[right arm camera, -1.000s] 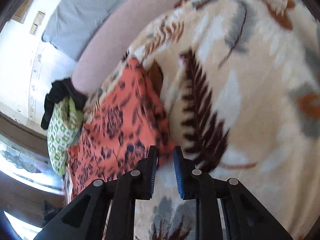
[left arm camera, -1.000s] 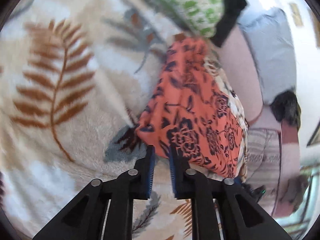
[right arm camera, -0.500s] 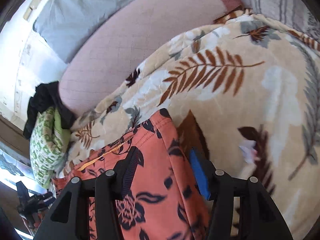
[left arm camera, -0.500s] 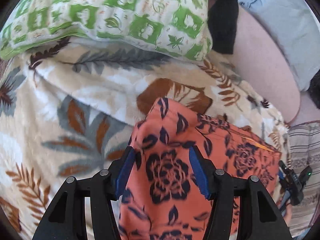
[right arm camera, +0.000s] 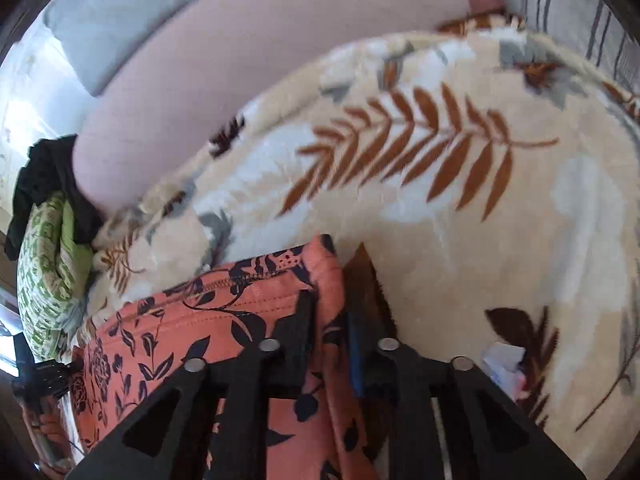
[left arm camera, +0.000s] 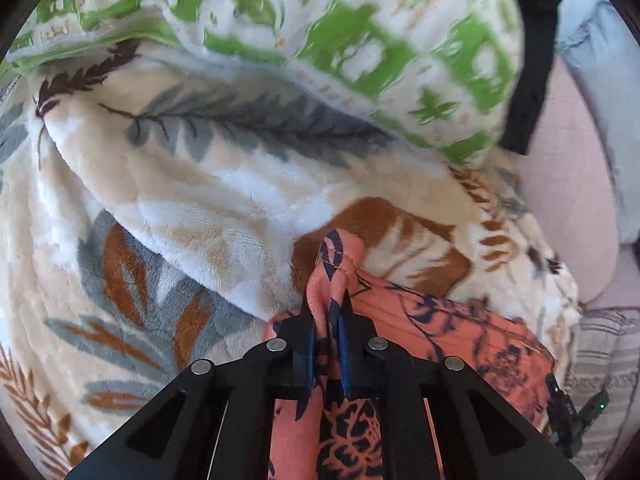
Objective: Fold small clothes
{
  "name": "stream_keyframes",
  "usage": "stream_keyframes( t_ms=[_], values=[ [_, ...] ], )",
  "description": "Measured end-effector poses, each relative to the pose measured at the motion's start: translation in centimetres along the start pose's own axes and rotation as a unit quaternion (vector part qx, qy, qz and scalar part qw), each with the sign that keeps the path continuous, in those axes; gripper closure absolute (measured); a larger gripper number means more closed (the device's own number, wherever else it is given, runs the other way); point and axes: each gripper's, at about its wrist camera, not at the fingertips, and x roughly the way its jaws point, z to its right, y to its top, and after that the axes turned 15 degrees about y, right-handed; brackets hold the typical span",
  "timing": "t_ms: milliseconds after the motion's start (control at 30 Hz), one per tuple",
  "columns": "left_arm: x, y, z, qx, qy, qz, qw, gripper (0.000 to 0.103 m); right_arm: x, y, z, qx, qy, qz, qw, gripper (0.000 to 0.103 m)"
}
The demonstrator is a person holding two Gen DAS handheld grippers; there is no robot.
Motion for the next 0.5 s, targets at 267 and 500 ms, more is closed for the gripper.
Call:
stream_keyframes(
  t_ms=[267, 500],
  values=[
    [-4.1, -8.6, 0.7, 0.105, -0.054, 0.045, 0.9919, 0.077, -7.4, -6.4, -1.8, -0.018, 0.125, 0.056, 0.990, 0.080],
    [-3.9, -10.7, 0.1, 0.093, -0.015, 0.017, 0.9954, 0.087, -9.9, -9.9, -0.9, 0.002, 0.085, 0.022, 0.996, 0.085]
  ],
)
